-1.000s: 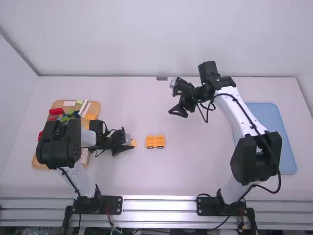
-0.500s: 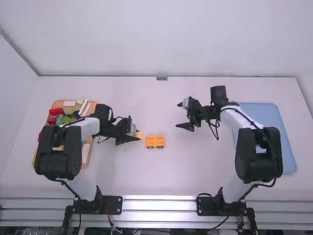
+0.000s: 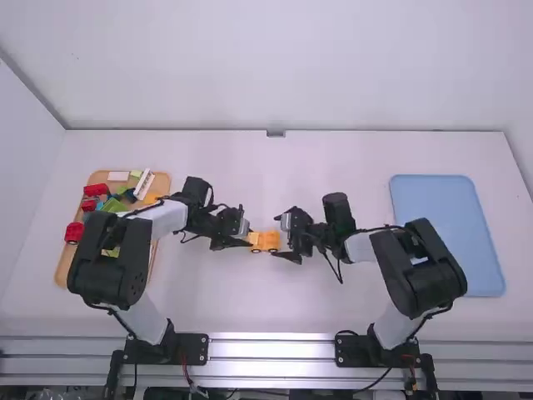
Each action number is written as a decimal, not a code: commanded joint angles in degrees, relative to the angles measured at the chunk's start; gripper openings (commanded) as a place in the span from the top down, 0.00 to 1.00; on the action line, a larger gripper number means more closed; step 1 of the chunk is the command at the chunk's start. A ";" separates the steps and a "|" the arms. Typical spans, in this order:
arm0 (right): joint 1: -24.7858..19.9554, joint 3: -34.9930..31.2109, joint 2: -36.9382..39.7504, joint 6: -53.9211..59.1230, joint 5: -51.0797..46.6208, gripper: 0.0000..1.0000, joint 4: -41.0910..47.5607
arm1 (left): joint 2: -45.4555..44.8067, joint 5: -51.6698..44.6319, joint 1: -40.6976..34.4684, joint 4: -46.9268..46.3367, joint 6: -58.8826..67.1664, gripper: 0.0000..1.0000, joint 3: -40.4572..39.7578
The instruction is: Assemble lego blocks to make yellow taxi
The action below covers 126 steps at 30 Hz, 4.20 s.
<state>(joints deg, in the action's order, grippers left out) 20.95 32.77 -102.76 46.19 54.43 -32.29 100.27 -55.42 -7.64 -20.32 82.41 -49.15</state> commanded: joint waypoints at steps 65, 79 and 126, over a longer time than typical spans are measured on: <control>0.50 12.26 -21.66 6.82 2.75 0.54 5.55 | 5.81 4.24 -1.95 26.71 -19.61 0.82 8.61; 0.48 12.26 -21.66 6.82 2.73 0.52 5.57 | 5.79 10.69 -4.09 27.39 -20.06 0.84 8.55; 0.52 12.26 -21.66 6.60 2.75 0.50 5.57 | 2.91 8.31 -3.28 21.90 -19.67 0.77 8.55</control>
<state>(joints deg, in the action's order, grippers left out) 21.58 45.67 -123.57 52.62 61.08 -27.44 102.96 -48.36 -10.63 2.20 62.67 -41.34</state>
